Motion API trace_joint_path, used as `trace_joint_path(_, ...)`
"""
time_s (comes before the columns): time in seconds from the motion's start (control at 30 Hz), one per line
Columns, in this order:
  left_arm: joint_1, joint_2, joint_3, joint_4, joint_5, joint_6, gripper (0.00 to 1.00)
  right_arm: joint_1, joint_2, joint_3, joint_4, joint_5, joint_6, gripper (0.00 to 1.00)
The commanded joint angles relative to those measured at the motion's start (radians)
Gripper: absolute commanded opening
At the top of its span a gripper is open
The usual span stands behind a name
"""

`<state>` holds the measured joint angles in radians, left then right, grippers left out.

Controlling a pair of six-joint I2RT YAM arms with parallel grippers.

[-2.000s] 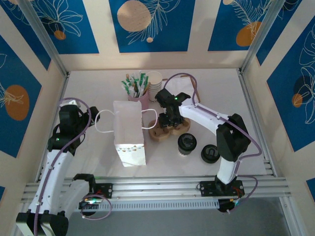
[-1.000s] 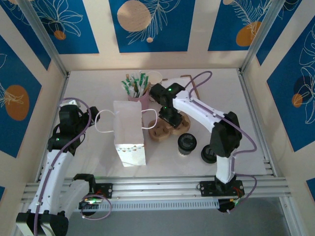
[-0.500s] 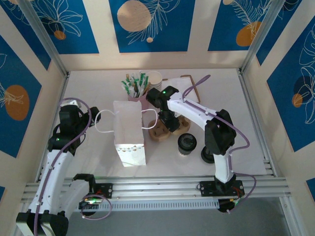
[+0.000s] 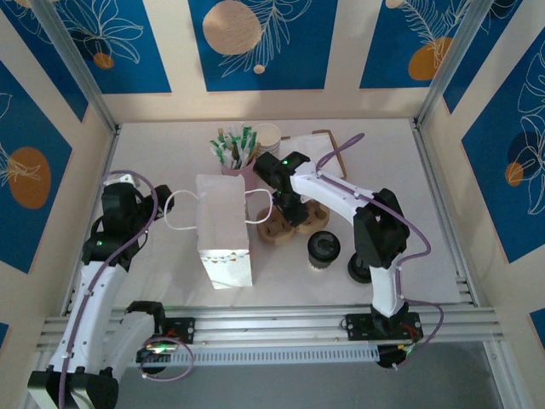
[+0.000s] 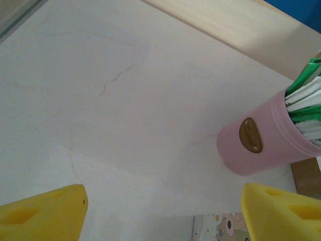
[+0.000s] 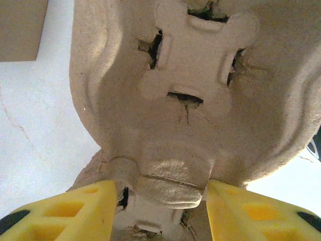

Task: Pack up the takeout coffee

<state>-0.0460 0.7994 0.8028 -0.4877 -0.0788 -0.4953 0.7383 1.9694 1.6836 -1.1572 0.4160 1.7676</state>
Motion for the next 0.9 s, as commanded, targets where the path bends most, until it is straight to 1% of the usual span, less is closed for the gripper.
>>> trace_joint_path(0.0,0.006,-0.012,-0.009,0.017,0.008,0.009,0.8,-0.007,-0.012,-0.022,-0.019,0.015,0.039,0.53)
trace_joint_path(0.13,0.006,-0.012,-0.009,0.015,0.004,0.01,0.8,-0.009,-0.014,-0.029,-0.016,0.007,0.04,0.52)
trace_joint_path(0.23,0.006,-0.013,-0.008,0.014,0.001,0.009,0.8,-0.008,-0.017,-0.037,-0.022,0.009,0.054,0.47)
trace_joint_path(0.33,0.006,-0.015,-0.007,0.014,-0.003,0.011,0.8,-0.007,-0.022,-0.05,-0.019,0.017,0.06,0.47)
trace_joint_path(0.47,0.006,-0.014,-0.008,0.014,0.001,0.011,0.8,-0.01,-0.021,-0.061,-0.005,0.01,0.063,0.5)
trace_joint_path(0.63,0.006,-0.014,-0.008,0.014,0.0,0.012,0.8,-0.01,-0.021,-0.058,0.011,0.018,0.054,0.5)
trace_joint_path(0.87,0.006,-0.016,-0.008,0.014,-0.002,0.013,0.8,-0.007,-0.046,-0.06,0.007,0.037,0.048,0.4)
